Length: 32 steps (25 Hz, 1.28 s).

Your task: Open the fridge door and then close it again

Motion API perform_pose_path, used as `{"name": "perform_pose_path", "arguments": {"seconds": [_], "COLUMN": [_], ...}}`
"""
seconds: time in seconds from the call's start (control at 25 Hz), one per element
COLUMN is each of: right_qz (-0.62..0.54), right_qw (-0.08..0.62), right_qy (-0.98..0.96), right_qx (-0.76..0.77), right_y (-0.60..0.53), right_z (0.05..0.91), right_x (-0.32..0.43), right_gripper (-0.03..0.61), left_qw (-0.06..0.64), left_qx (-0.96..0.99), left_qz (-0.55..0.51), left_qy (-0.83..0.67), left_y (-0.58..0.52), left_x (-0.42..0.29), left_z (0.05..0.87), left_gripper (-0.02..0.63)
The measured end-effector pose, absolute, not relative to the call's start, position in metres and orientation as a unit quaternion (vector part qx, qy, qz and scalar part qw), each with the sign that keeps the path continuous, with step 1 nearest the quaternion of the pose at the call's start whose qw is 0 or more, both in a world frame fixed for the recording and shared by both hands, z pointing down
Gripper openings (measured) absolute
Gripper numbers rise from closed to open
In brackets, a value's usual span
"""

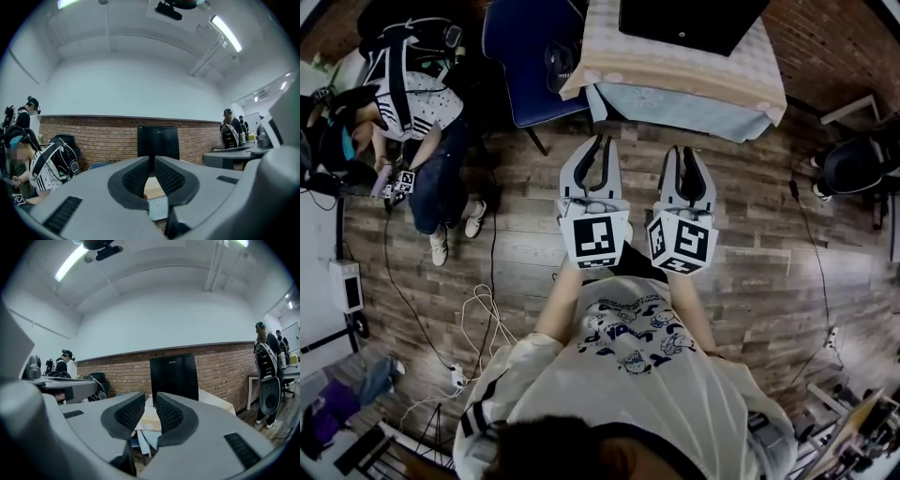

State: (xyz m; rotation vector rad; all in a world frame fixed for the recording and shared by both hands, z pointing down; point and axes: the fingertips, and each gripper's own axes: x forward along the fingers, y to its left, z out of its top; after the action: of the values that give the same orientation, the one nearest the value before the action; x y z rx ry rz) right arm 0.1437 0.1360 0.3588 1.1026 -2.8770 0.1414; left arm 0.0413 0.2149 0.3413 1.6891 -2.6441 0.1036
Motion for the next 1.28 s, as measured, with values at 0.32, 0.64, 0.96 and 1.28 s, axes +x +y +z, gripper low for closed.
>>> {"name": "perform_pose_path", "arguments": {"seconds": [0.32, 0.64, 0.96, 1.28], "right_qz": [0.049, 0.061, 0.060, 0.056], "right_qw": [0.024, 0.035, 0.036, 0.033], "right_qy": [-0.940, -0.941, -0.938, -0.930], "right_qx": [0.338, 0.331, 0.339, 0.363], "right_y": [0.061, 0.021, -0.013, -0.062], "right_z": [0.357, 0.371, 0.376, 0.378], "right_x": [0.104, 0.080, 0.050, 0.002], "right_gripper": [0.091, 0.091, 0.091, 0.091], "left_qw": [0.002, 0.016, 0.018, 0.020], "left_qx": [0.523, 0.519, 0.529, 0.553], "left_qz": [0.038, 0.039, 0.033, 0.020], "left_qy": [-0.852, -0.853, -0.848, -0.833], "left_y": [0.142, 0.103, 0.063, 0.006], "left_x": [0.004, -0.020, -0.056, -0.111], "left_z": [0.342, 0.354, 0.359, 0.362], "left_gripper": [0.049, 0.049, 0.049, 0.049]}}
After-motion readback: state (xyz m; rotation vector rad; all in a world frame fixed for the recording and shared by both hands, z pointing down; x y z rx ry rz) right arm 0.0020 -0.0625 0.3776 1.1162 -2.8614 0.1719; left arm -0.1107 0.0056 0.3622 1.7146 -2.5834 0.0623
